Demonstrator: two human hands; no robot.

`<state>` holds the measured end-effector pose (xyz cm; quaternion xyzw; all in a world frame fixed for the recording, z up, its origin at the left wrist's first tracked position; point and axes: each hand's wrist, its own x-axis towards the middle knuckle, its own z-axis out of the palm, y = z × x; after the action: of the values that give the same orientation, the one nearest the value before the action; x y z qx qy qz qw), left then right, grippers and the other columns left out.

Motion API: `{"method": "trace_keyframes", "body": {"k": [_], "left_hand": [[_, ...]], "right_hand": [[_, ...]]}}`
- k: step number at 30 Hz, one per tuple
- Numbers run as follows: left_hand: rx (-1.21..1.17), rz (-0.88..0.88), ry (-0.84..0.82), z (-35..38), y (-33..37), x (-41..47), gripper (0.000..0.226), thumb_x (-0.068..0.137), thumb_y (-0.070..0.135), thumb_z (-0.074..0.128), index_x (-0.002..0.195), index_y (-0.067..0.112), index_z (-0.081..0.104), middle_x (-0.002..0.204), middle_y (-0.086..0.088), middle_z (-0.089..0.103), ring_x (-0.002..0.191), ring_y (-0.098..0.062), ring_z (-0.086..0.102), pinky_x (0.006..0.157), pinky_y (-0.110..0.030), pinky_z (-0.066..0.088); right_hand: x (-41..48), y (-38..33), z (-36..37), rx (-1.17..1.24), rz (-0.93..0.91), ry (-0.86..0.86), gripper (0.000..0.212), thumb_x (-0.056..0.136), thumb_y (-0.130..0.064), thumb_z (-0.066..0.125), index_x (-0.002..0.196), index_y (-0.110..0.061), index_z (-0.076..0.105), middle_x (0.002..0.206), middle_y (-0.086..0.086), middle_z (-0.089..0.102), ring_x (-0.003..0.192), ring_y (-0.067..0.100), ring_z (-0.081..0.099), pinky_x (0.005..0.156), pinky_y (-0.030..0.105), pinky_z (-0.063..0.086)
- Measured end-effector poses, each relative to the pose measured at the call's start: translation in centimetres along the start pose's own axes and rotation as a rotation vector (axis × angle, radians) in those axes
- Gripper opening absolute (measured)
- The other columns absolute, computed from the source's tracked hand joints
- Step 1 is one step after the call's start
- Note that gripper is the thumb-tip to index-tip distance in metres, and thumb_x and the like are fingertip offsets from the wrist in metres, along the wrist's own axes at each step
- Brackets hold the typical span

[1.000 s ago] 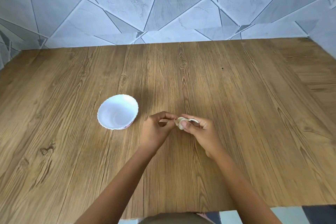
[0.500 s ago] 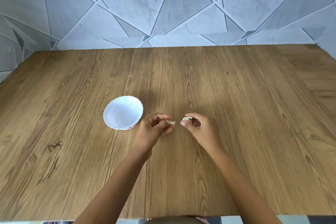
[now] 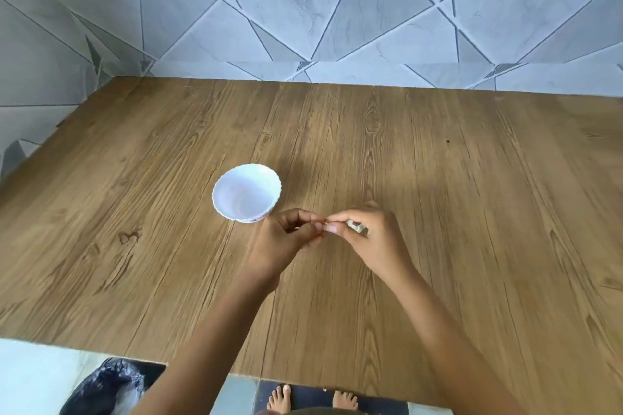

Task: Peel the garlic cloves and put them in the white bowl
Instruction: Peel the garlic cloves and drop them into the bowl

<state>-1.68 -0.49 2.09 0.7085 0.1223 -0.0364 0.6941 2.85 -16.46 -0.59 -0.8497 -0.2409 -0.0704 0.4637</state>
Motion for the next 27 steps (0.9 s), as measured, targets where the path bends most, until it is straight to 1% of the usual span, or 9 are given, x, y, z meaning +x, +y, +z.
{"method": "trace_keyframes", "body": {"k": [3,6,7,10,12,15,19,24,27], "left_hand": [[-0.02,0.004,0.026,0.2,0.0,-0.6,0.014,0.088,0.001,0.062,0.084,0.011,0.071,0.086,-0.014,0.071,0.086,-0.028,0.062,0.092,-0.051,0.048],[-0.063,-0.004,0.058,0.5,-0.1,-1.1,0.012,0.088,-0.001,0.06,0.087,0.007,0.069,0.083,-0.009,0.072,0.084,-0.022,0.067,0.09,-0.041,0.052],[-0.071,-0.005,0.077,0.5,-0.2,-1.2,0.01,0.089,-0.001,0.06,0.088,0.006,0.068,0.083,-0.009,0.072,0.083,-0.02,0.068,0.088,-0.037,0.053],[-0.064,-0.01,0.156,-0.2,-0.6,-1.8,0.009,0.089,-0.002,0.059,0.089,0.002,0.067,0.084,-0.011,0.071,0.08,-0.019,0.068,0.082,-0.03,0.056],[-0.043,-0.023,0.214,-1.1,-1.1,-2.3,0.009,0.088,-0.004,0.059,0.089,0.001,0.067,0.084,-0.013,0.071,0.078,-0.019,0.068,0.078,-0.027,0.057],[0.005,-0.023,0.257,-2.4,-1.3,-3.2,0.012,0.087,-0.006,0.06,0.089,0.002,0.068,0.086,-0.014,0.071,0.077,-0.016,0.069,0.073,-0.022,0.056],[0.108,-0.004,0.211,-3.4,-1.4,-4.4,0.012,0.086,-0.005,0.061,0.087,0.003,0.07,0.085,-0.007,0.072,0.071,-0.004,0.067,0.064,-0.01,0.048],[0.157,-0.024,0.141,-5.7,-2.2,-5.8,0.013,0.083,0.0,0.068,0.09,0.009,0.072,0.087,0.004,0.074,0.083,-0.003,0.069,0.073,-0.013,0.051],[0.304,0.001,0.109,-7.4,-2.7,-6.4,0.007,0.08,0.01,0.074,0.087,0.012,0.073,0.082,-0.001,0.073,0.079,-0.013,0.07,0.075,-0.021,0.055]], "right_hand": [[0.0,-0.1,-0.2,-0.006,0.013,-0.019,0.008,0.081,-0.025,0.072,0.086,-0.021,0.076,0.078,-0.016,0.07,0.072,0.011,0.056,0.067,0.022,0.042],[0.0,-0.6,-0.2,0.001,0.044,0.01,0.004,0.082,-0.021,0.072,0.084,-0.021,0.075,0.077,-0.014,0.07,0.068,0.005,0.056,0.064,0.017,0.039],[0.1,-0.7,-0.2,-0.045,0.035,0.053,0.003,0.082,-0.02,0.072,0.082,-0.021,0.074,0.077,-0.013,0.069,0.068,0.006,0.056,0.065,0.017,0.04],[0.9,-0.7,0.6,-0.422,-0.119,0.118,0.007,0.074,-0.017,0.077,0.07,-0.02,0.072,0.075,-0.006,0.063,0.073,0.018,0.051,0.07,0.029,0.041],[1.3,-0.4,1.6,-0.602,-0.155,0.077,0.012,0.069,-0.016,0.079,0.064,-0.02,0.07,0.082,-0.003,0.059,0.081,0.021,0.047,0.074,0.037,0.04],[1.1,0.3,2.8,-0.723,-0.167,0.015,0.015,0.065,-0.012,0.081,0.059,-0.018,0.068,0.091,-0.001,0.059,0.09,0.022,0.042,0.082,0.046,0.038],[0.5,-0.1,2.8,-0.863,-0.228,-0.063,0.019,0.055,-0.006,0.085,0.053,-0.015,0.068,0.086,0.002,0.066,0.098,0.026,0.051,0.091,0.042,0.031],[-1.9,-2.3,3.2,-0.758,-0.244,-0.015,0.016,0.071,-0.008,0.076,0.086,-0.007,0.074,0.096,0.004,0.069,0.103,0.026,0.06,0.092,0.034,0.037],[-5.1,-4.0,5.0,-0.645,-0.172,-0.036,0.034,0.089,-0.026,0.049,0.108,-0.008,0.069,0.108,0.005,0.07,0.11,0.023,0.061,0.098,0.038,0.046]]}}
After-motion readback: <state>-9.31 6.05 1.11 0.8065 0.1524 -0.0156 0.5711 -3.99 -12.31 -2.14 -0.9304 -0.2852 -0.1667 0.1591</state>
